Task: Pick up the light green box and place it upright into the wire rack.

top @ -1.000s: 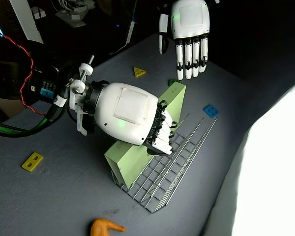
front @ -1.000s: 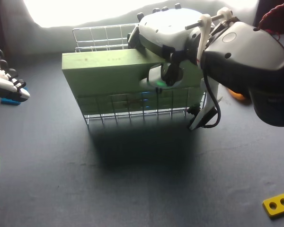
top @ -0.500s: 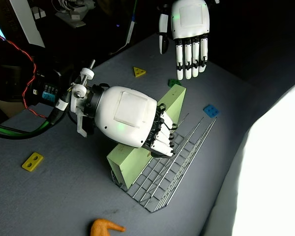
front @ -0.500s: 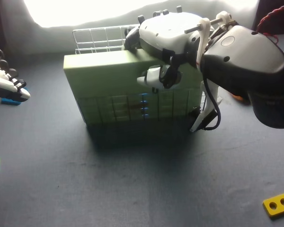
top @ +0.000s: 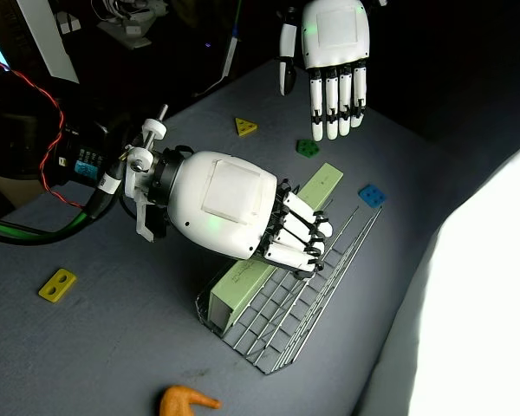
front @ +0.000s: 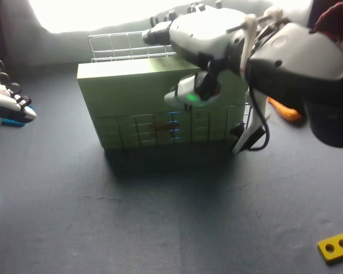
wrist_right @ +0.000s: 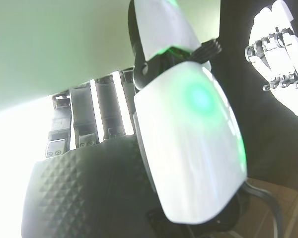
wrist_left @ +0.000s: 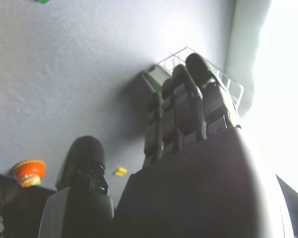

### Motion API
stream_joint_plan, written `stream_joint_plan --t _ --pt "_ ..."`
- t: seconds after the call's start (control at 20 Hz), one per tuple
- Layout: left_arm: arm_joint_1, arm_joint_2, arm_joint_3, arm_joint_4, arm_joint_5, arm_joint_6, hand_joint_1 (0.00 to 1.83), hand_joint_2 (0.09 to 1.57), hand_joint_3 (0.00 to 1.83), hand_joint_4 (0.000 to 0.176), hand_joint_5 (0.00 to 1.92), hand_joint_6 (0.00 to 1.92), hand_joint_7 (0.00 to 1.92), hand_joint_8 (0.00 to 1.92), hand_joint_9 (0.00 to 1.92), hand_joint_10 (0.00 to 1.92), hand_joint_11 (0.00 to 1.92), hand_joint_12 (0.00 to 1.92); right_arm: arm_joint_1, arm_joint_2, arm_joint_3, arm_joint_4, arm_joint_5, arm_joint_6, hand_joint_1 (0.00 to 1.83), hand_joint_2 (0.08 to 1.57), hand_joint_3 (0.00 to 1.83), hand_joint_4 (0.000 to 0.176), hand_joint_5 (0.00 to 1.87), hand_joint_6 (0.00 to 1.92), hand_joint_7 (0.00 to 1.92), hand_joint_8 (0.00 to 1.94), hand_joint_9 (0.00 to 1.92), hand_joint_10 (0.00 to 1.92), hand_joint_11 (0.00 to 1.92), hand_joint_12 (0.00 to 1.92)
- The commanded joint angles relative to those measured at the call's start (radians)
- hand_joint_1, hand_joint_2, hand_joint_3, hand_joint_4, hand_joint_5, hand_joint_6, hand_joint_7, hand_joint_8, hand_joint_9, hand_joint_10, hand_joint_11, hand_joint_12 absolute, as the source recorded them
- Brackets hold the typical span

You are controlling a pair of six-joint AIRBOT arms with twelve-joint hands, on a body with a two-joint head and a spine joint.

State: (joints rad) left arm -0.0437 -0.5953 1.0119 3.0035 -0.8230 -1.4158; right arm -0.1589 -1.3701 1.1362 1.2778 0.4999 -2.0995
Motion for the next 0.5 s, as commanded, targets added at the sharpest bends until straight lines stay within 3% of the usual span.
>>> stream_joint_plan --t 0.0,0.2,0.45 --pt "-0.009 -0.003 0.002 0.008 0.076 0.0 0.17 1.37 0.0 0.0 0.19 0.0 0.22 0.0 0.24 0.0 0.0 0.83 0.02 0.013 -0.004 -0.05 0.041 -0.001 1.08 1.03 0.0 0.0 0.32 0.0 0.37 0.0 0.41 0.06 0.0 1.16" --pt "-0.008 -0.003 0.002 0.008 0.076 0.0 0.17 1.37 0.0 0.0 0.19 0.0 0.22 0.0 0.24 0.0 0.0 0.83 0.054 0.05 -0.031 -0.052 0.031 -0.005 1.08 1.03 0.0 0.0 0.32 0.0 0.37 0.0 0.41 0.05 0.0 1.15" --pt "-0.008 -0.003 0.002 0.008 0.076 0.0 0.2 1.36 0.0 0.0 0.21 0.01 0.24 0.01 0.26 0.0 0.0 0.85 0.08 0.141 -0.135 -0.167 0.025 0.012 1.08 1.04 0.0 0.0 0.33 0.01 0.38 0.0 0.42 0.05 0.0 1.19"
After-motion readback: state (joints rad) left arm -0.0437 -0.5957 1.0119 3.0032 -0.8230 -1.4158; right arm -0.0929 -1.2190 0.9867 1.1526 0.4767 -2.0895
